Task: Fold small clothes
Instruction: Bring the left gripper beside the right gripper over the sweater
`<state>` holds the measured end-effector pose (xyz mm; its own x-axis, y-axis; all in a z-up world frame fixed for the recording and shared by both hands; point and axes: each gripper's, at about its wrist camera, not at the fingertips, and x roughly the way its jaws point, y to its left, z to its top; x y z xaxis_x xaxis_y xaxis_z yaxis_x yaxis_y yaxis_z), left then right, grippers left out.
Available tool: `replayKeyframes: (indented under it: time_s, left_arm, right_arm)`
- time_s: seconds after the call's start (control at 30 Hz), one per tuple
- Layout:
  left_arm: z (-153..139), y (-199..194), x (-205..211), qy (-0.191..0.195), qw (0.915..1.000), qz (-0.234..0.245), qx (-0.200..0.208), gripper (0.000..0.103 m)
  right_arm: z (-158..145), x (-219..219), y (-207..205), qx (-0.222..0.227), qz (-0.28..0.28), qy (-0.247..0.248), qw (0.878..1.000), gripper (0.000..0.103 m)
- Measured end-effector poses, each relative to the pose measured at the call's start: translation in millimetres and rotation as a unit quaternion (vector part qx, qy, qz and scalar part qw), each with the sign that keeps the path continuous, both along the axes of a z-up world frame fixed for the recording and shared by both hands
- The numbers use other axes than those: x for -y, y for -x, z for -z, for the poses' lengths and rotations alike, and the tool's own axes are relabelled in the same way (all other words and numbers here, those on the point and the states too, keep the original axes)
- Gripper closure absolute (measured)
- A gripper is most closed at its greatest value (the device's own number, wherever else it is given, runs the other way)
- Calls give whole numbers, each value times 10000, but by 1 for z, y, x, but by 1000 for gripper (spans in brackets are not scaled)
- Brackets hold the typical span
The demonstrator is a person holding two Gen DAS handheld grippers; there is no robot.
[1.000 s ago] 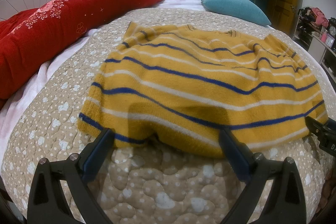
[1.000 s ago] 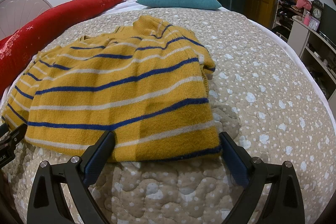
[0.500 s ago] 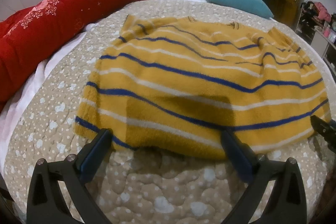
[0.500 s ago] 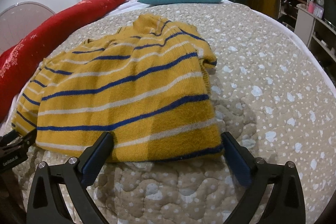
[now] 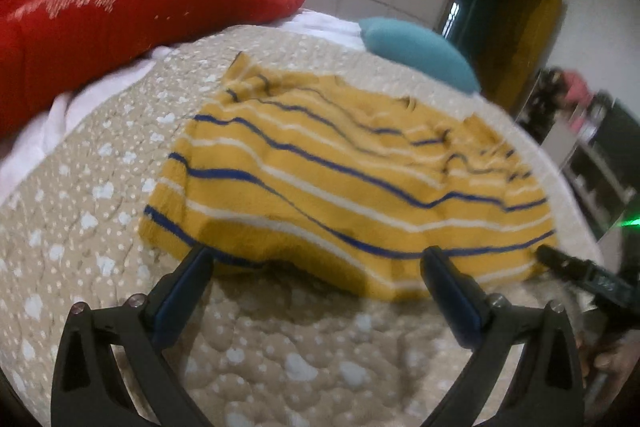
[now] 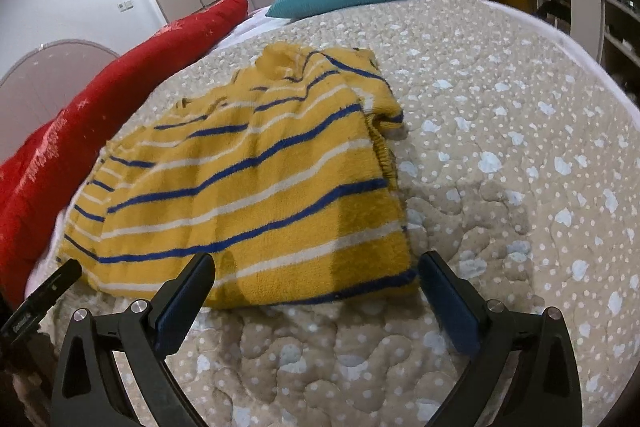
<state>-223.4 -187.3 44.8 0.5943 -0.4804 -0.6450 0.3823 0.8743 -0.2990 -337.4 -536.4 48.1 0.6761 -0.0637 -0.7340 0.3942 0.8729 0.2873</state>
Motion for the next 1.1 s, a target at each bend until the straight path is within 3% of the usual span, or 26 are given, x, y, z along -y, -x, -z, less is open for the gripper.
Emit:
replayKeyframes:
  time_s: [0.1,0.3,0.33,0.4,0.47,0.6,0.8,0.9,0.97,1.0,1.03,1.07,1.1]
  left_arm:
    - [-7,9,5,122,9997,222,45,0]
    - [-17,44,58,-252,9913,1192,492,1]
    - [-18,50,68,-308,9884,1380,555,5]
    - [-22,60,95,-444,9807,1821,565,35]
    - [-24,64,122,-508,9730,2199,473,43]
    - [-24,70,174,-601,9591,2719,510,43]
    - [-9,68,241,-935,9440,3121,524,42]
    - [-3,71,266,-1264,9372,3190,633,37]
    - [-2,70,277,-1368,9380,3118,648,37]
    - [-2,67,280,-1366,9398,3070,615,44]
    - [-3,65,282,-1254,9413,3091,522,48]
    - [-4,64,281,-1125,9412,3151,479,66]
    - [-7,67,280,-1093,9417,3132,559,93]
  right_arm:
    - [-5,14,-1,-5,-19,-390,9992,3]
    - [-14,66,-16,128,237,-773,9966,6]
    - [-12,75,-21,122,218,-912,9955,7]
    - [-9,90,-32,103,141,-1122,9935,8]
    - [-10,100,-44,105,-20,-1263,9919,8]
    - [-8,105,-69,86,-544,-1524,9868,9]
    - [-2,104,-107,39,-1078,-1619,9809,14]
    - [2,107,-119,32,-1181,-1631,9795,21]
    - [4,106,-126,8,-1265,-1675,9777,37]
    - [4,107,-129,-14,-1276,-1697,9772,41]
    - [5,108,-130,-2,-1292,-1770,9757,53]
    - [5,109,-130,7,-1317,-1865,9736,66]
    - [4,111,-130,6,-1291,-1932,9726,69]
